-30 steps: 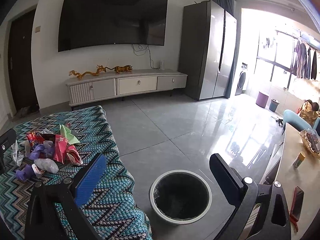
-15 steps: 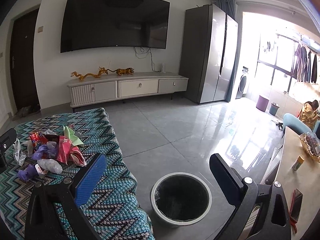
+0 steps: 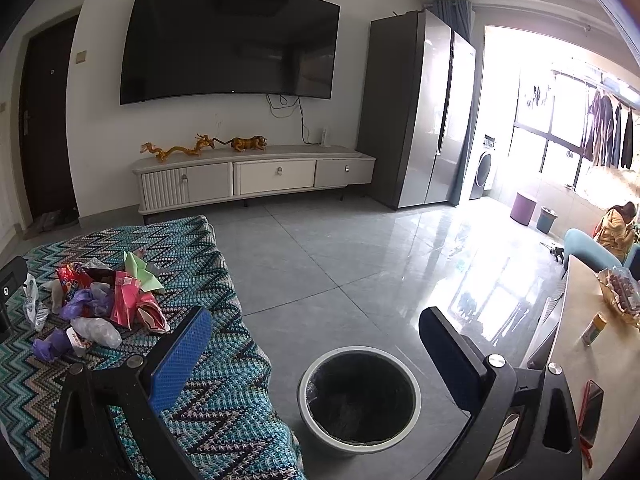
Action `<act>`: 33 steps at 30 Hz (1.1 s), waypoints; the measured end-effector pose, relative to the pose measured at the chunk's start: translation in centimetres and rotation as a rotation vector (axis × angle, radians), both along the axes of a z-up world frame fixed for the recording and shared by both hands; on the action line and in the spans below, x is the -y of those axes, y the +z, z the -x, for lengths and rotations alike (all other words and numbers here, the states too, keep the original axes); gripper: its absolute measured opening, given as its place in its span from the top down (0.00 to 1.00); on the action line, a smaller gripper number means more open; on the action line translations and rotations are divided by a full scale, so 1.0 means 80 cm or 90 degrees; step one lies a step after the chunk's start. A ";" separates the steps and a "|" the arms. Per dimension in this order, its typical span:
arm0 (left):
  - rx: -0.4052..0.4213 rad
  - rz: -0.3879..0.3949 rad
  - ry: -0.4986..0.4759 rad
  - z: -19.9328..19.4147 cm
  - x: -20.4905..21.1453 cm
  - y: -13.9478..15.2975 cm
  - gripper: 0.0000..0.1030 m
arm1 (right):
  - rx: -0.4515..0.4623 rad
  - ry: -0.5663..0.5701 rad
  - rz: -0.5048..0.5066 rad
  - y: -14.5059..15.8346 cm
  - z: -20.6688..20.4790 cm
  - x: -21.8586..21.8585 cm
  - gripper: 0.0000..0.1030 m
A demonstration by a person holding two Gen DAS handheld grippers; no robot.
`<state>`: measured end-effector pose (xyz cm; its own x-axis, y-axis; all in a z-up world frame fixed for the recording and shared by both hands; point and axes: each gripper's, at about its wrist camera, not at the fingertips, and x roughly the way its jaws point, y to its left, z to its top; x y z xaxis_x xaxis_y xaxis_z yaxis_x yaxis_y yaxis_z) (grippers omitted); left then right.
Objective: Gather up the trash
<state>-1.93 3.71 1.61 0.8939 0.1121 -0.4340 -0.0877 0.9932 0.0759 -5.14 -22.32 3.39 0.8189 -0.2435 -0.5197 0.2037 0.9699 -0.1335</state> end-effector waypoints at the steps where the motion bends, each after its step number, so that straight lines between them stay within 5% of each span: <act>1: -0.001 -0.001 0.000 0.000 0.000 -0.001 0.00 | 0.000 0.000 0.000 0.000 0.000 0.000 0.00; 33: -0.016 -0.024 -0.015 -0.001 -0.001 -0.006 0.00 | 0.019 0.015 -0.008 0.003 0.003 0.006 0.00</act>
